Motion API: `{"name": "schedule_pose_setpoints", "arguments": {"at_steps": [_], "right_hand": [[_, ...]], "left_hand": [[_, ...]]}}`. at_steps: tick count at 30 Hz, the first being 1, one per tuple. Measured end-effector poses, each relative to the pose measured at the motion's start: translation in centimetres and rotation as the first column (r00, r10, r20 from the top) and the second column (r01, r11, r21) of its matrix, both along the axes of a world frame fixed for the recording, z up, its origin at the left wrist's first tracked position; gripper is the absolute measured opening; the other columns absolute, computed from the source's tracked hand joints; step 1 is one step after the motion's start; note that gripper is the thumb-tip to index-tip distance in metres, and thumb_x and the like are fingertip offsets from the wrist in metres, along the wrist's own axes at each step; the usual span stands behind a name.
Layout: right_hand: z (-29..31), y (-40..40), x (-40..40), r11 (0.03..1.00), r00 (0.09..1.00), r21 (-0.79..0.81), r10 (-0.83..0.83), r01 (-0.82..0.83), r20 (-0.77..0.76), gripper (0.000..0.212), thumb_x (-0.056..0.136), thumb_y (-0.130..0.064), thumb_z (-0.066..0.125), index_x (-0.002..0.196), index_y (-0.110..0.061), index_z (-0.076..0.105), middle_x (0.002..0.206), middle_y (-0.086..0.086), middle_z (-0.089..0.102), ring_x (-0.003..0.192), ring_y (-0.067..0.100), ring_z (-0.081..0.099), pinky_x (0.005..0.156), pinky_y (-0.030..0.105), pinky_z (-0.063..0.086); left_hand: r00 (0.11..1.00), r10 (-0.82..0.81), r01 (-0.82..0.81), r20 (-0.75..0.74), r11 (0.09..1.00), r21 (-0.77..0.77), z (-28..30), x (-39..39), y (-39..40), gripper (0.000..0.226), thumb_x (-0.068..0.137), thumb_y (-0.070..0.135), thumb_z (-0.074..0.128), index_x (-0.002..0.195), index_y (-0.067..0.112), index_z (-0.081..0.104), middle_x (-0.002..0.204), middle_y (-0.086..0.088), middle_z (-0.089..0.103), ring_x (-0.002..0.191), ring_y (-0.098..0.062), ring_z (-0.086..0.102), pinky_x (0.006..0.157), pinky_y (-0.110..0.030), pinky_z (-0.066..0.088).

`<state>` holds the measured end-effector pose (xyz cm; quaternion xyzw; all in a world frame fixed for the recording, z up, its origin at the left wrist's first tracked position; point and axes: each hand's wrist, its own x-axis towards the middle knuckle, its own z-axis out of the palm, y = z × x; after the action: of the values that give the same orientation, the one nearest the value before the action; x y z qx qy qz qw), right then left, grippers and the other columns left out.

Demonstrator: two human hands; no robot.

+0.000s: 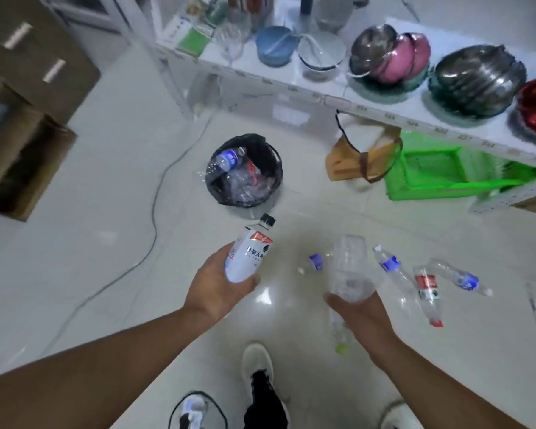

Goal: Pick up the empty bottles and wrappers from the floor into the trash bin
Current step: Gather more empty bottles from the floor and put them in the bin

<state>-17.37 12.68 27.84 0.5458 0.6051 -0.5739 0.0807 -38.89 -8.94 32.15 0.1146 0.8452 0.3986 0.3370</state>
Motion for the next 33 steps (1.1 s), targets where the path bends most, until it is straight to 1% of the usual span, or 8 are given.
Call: {"name": "schedule_pose_setpoints", "arguments": {"at_steps": [3,6,11,17,24,27,31,33], "right_hand": [[-0.2,-2.1,-6.5,0.999,0.999,-0.035,0.022,-0.024,-0.04,0.075,0.063,-0.058,0.092,0.128,-0.036,0.063,0.113,0.008,0.078,0.093,0.026,0.076,0.074,0.041,0.063],[-0.4,-3.2,-11.8,0.995,0.998,-0.076,0.058,-0.061,-0.03,0.068,0.07,-0.052,0.095,0.127,-0.033,0.063,0.107,0.002,0.077,0.087,0.022,0.077,0.06,0.032,0.061],[-0.7,-3.6,-17.9,0.991,0.998,-0.114,0.064,-0.065,-0.014,0.064,0.065,-0.059,0.093,0.114,-0.027,0.066,0.099,0.005,0.078,0.082,0.02,0.078,0.064,0.036,0.064],[-3.4,-2.2,-20.3,0.985,0.997,-0.155,0.077,-0.073,0.024,0.07,0.074,-0.055,0.091,0.132,-0.027,0.064,0.118,-0.006,0.076,0.109,0.017,0.072,0.106,0.046,0.056],[-5.3,2.0,-21.9,0.979,0.997,-0.193,0.077,-0.07,0.031,0.067,0.085,-0.043,0.088,0.142,-0.03,0.057,0.117,-0.005,0.074,0.104,0.017,0.072,0.098,0.047,0.06],[-5.3,4.2,-22.4,0.974,0.987,-0.178,0.153,-0.142,0.05,0.072,0.086,-0.047,0.086,0.148,-0.032,0.052,0.123,-0.002,0.072,0.108,0.019,0.071,0.1,0.047,0.058],[-5.2,6.4,-23.8,0.972,0.973,-0.128,0.209,-0.196,0.098,0.076,0.087,-0.046,0.086,0.151,-0.033,0.049,0.126,0.001,0.071,0.114,0.024,0.068,0.103,0.045,0.053],[-5.3,6.9,-25.0,0.977,0.976,-0.128,0.187,-0.173,0.108,0.076,0.086,-0.044,0.087,0.151,-0.031,0.049,0.124,0.001,0.071,0.112,0.024,0.068,0.102,0.046,0.054]], "left_hand": [[0.99,0.137,-0.137,-0.031,0.991,-0.01,0.7,-5.1,-4.5,0.051,0.076,0.046,0.09,0.114,0.064,0.061,0.098,0.026,0.071,0.078,-0.002,0.07,0.048,-0.019,0.052],[0.974,0.22,-0.222,-0.056,0.974,-0.041,0.8,-7.7,-8.0,0.059,0.075,0.053,0.089,0.116,0.076,0.054,0.1,0.031,0.069,0.078,-0.003,0.071,0.053,-0.022,0.054],[0.964,0.266,-0.267,-0.022,0.955,-0.127,0.1,-8.4,-10.6,0.057,0.074,0.055,0.088,0.112,0.077,0.052,0.098,0.031,0.07,0.076,-0.001,0.071,0.061,-0.024,0.054],[0.971,0.231,-0.215,0.06,0.955,-0.206,-2.2,-11.3,-7.0,0.05,0.07,0.057,0.088,0.109,0.066,0.058,0.101,0.033,0.069,0.085,0.003,0.07,0.057,-0.014,0.051],[0.997,0.054,-0.038,0.053,0.961,-0.274,-6.6,-19.4,3.8,0.047,0.066,0.062,0.083,0.106,0.058,0.057,0.097,0.026,0.069,0.082,0.003,0.068,0.051,-0.011,0.045],[0.998,-0.016,0.033,0.053,0.938,-0.344,-9.3,-23.1,8.5,0.054,0.069,0.063,0.083,0.113,0.052,0.054,0.098,0.021,0.066,0.086,0.0,0.066,0.061,-0.021,0.05],[0.99,-0.133,0.135,0.04,0.859,-0.494,-12.8,-26.4,13.2,0.101,0.075,0.069,0.08,0.158,0.027,0.042,0.146,-0.003,0.058,0.132,-0.03,0.059,0.104,-0.047,0.054],[0.987,-0.155,0.151,0.035,0.848,-0.508,-13.4,-27.0,14.8,0.092,0.081,0.069,0.073,0.154,0.022,0.046,0.146,-0.009,0.055,0.133,-0.034,0.056,0.106,-0.055,0.053]]}}
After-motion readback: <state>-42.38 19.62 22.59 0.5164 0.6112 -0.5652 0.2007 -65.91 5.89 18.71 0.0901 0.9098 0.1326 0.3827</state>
